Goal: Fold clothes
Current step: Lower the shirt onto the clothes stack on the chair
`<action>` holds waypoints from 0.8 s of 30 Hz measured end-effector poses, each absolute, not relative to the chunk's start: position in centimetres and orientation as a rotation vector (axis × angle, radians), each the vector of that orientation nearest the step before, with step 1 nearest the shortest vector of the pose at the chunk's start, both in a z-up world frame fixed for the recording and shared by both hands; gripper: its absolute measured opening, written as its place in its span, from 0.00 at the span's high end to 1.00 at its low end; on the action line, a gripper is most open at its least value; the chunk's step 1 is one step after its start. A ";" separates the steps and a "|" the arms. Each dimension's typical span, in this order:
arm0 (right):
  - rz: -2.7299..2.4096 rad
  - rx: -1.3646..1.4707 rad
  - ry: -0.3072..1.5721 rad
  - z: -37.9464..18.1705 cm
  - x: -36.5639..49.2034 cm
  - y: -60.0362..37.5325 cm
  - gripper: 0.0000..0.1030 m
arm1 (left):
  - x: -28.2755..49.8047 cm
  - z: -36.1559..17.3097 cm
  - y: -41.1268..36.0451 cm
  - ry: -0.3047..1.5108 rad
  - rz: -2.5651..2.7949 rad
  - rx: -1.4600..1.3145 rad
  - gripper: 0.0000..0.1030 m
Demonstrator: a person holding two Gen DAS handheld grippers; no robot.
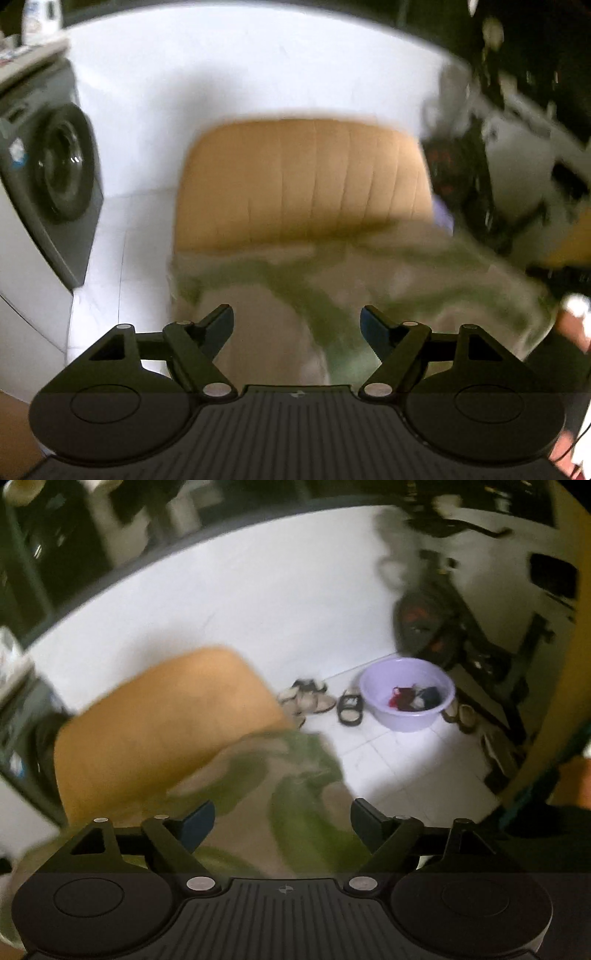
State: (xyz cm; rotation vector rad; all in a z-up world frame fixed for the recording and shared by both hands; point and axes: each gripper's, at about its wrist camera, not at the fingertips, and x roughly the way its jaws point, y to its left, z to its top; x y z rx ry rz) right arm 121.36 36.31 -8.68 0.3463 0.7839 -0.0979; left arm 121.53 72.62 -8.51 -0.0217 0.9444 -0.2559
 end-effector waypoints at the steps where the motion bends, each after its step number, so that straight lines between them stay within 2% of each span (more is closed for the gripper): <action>1: -0.085 0.329 0.803 -9.1 122.0 36.8 0.24 | 121.7 -10.0 72.7 0.989 -0.238 0.000 0.25; 4: -0.074 0.276 0.896 -11.8 123.4 37.9 0.24 | 120.7 -12.3 74.7 1.013 -0.217 -0.102 0.21; 7: -0.043 0.205 0.935 -14.2 123.9 38.4 0.23 | 120.7 -13.2 76.2 1.048 -0.180 -0.184 0.09; 10: -0.013 0.161 0.939 -15.3 124.6 38.5 0.21 | 120.6 -12.9 76.3 1.051 -0.159 -0.186 0.07; 14: -0.037 0.200 0.966 -13.6 125.1 38.3 0.18 | 120.1 -12.0 76.1 1.040 -0.130 -0.177 0.07; 15: -0.043 0.202 0.966 -13.0 124.9 38.4 0.15 | 120.0 -11.7 76.1 1.033 -0.117 -0.190 0.07; 17: -0.046 0.206 0.947 -11.7 124.1 38.5 0.01 | 119.8 -11.0 75.9 1.026 -0.091 -0.205 0.07; 24: -0.082 0.157 0.952 -8.3 121.8 39.2 0.01 | 118.3 -8.3 74.0 1.016 -0.071 -0.153 0.07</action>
